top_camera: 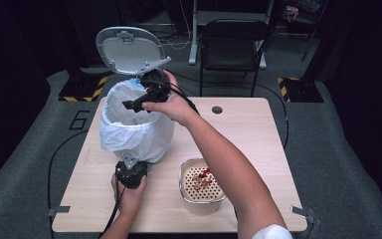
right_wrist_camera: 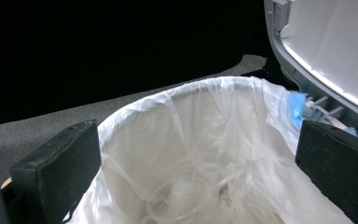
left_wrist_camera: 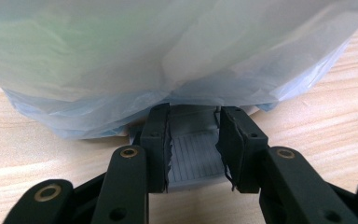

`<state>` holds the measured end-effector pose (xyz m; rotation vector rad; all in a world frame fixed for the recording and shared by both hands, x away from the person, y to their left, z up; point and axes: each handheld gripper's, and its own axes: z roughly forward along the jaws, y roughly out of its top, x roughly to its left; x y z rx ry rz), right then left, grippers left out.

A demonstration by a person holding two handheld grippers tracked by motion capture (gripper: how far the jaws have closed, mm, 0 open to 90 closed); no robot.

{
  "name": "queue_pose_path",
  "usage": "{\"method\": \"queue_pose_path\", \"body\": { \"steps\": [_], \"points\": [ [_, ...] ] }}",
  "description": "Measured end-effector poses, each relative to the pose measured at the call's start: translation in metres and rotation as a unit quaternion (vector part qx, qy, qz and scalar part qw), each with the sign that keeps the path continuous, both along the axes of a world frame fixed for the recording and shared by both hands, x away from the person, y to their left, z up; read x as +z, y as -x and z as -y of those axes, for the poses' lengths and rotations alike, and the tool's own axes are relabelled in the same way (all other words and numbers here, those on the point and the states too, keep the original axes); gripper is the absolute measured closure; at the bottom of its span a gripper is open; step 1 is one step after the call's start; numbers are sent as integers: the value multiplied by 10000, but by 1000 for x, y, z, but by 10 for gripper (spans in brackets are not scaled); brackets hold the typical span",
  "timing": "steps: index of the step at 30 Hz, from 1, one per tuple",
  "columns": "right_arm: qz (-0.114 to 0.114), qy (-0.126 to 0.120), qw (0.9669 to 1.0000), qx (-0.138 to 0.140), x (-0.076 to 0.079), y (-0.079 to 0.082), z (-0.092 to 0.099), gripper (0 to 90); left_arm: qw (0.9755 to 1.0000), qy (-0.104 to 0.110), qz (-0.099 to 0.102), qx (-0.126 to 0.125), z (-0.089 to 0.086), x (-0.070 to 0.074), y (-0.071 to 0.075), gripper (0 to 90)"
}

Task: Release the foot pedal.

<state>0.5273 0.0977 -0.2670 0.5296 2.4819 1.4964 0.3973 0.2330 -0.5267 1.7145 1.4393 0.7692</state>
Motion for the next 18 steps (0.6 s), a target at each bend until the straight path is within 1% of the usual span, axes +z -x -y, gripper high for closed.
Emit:
{"method": "queue_pose_path", "body": {
  "steps": [2, 4, 8, 9, 10, 11, 12, 13, 14, 15, 16, 17, 18],
  "points": [
    [89, 14, 10000, -5, 2, 2, 6, 0, 10000, 2, -2, 3, 0, 0, 0, 640],
    [61, 8, 10000, -34, 3, 5, 15, 0, 10000, -18, -19, -7, 0, 0, 0, 640],
    [146, 94, 9998, 5, 5, 12, 39, 34, 10000, 18, -7, 7, 0, 0, 0, 640],
    [164, 126, 9998, -9, 5, 14, 46, 45, 10000, 51, -32, -6, 0, 0, 0, 640],
    [178, 152, 9997, -16, 4, 16, 54, 56, 10000, -64, -54, -28, -1, 1, 0, 640],
    [158, 184, 9997, -45, 3, 17, 61, 58, 10000, 22, -44, -18, 0, 0, 0, 640],
    [222, 192, 9996, -60, 1, 17, 68, 63, 10000, -17, -61, -39, -1, 0, 0, 640],
    [229, 197, 9995, -110, 0, 19, 76, 74, 9999, 23, -115, -52, -1, 1, 1, 640],
    [249, 212, 9994, -129, -2, 20, 83, 83, 9998, -47, -154, -93, -2, 2, 1, 640],
    [263, 212, 9993, -144, -4, 21, 90, 96, 9998, -49, -144, -115, -2, 2, 1, 639],
    [227, 219, 9993, -189, -6, 23, 97, 116, 9999, -70, -116, -105, -2, 1, 1, 638],
    [219, 208, 9993, -224, -9, 25, 104, 137, 10000, -18, -3, -53, -2, 0, 0, 632],
    [300, 190, 9992, -204, -12, 26, 111, 137, 9999, -40, -45, -84, -2, 1, 1, 631]
  ]
}}
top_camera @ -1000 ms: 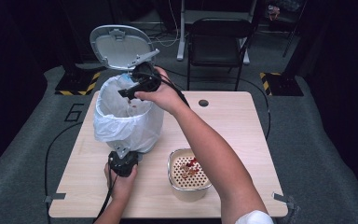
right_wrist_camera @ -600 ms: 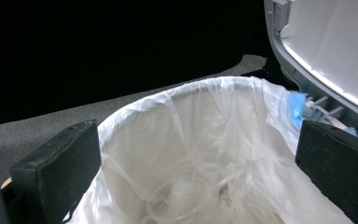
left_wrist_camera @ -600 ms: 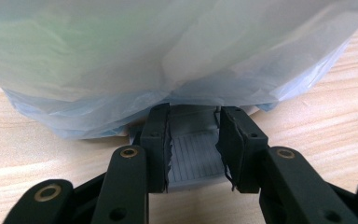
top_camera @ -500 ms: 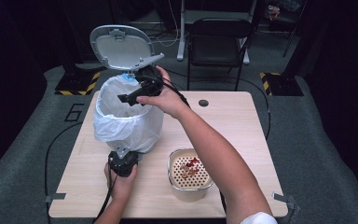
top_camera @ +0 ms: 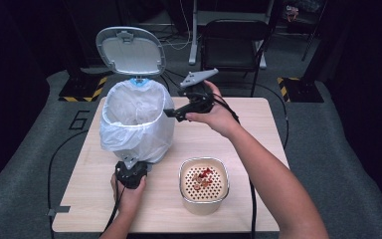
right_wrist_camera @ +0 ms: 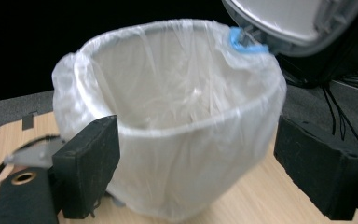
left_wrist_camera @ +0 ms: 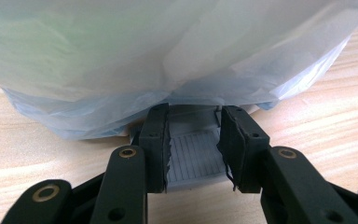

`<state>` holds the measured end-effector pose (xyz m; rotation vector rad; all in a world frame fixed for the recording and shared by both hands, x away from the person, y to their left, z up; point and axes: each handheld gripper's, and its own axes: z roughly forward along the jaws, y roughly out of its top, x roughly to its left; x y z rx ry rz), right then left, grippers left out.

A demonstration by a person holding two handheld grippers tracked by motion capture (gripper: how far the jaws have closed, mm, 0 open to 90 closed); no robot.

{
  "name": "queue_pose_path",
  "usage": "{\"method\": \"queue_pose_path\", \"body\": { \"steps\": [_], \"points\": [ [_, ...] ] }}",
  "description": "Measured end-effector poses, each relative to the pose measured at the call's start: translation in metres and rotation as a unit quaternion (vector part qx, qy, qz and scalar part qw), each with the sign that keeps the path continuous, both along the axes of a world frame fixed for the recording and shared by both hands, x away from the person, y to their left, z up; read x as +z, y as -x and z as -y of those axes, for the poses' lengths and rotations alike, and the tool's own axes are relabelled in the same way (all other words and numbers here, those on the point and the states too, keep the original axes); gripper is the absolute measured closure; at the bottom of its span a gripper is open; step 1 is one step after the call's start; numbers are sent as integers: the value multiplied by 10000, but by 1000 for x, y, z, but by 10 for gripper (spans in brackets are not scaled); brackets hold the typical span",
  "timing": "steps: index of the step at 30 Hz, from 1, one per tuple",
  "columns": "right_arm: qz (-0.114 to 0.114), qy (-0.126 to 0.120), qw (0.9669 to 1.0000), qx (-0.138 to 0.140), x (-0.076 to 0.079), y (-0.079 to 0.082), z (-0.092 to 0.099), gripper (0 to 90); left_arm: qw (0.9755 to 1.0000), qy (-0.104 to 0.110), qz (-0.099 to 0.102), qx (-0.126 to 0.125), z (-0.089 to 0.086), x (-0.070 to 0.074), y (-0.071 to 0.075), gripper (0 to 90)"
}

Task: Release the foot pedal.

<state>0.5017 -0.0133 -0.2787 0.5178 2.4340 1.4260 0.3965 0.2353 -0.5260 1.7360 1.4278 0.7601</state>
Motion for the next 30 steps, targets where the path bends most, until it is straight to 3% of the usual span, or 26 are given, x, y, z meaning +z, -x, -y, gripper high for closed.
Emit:
{"method": "queue_pose_path", "body": {
  "steps": [3, 9, 14, 15, 16, 23, 28, 29, 30],
  "points": [
    [-26, 2, 9999, -158, -10, 3, 21, 139, 10000, 81, -32, 16, 2, -1, 0, 543],
    [-159, -119, 9985, -519, -30, 6, 56, 149, 9997, -140, -129, -182, -4, 0, 5, 461],
    [-171, -81, 9973, -703, -43, 13, 77, 159, 9996, 99, -26, -259, -5, 5, 14, 437],
    [-165, -73, 9968, -773, -47, 14, 82, 164, 9994, 127, -44, -327, -6, 7, 16, 435],
    [-173, -55, 9965, -819, -50, 16, 86, 170, 9991, 22, -115, -411, -8, 10, 18, 434],
    [-133, 134, 9935, -1119, -72, 31, 111, 177, 9977, 263, -264, -571, -19, 16, 29, 418],
    [-74, 187, 9927, -1188, -86, 42, 127, 177, 9968, 251, -323, -681, -27, 18, 38, 405],
    [-59, 277, 9901, -1378, -96, 47, 138, 176, 9962, 323, -343, -736, -33, 20, 42, 401],
    [-31, 311, 9895, -1413, -101, 49, 142, 177, 9962, 323, -343, -736, -33, 20, 42, 398]
  ]
}}
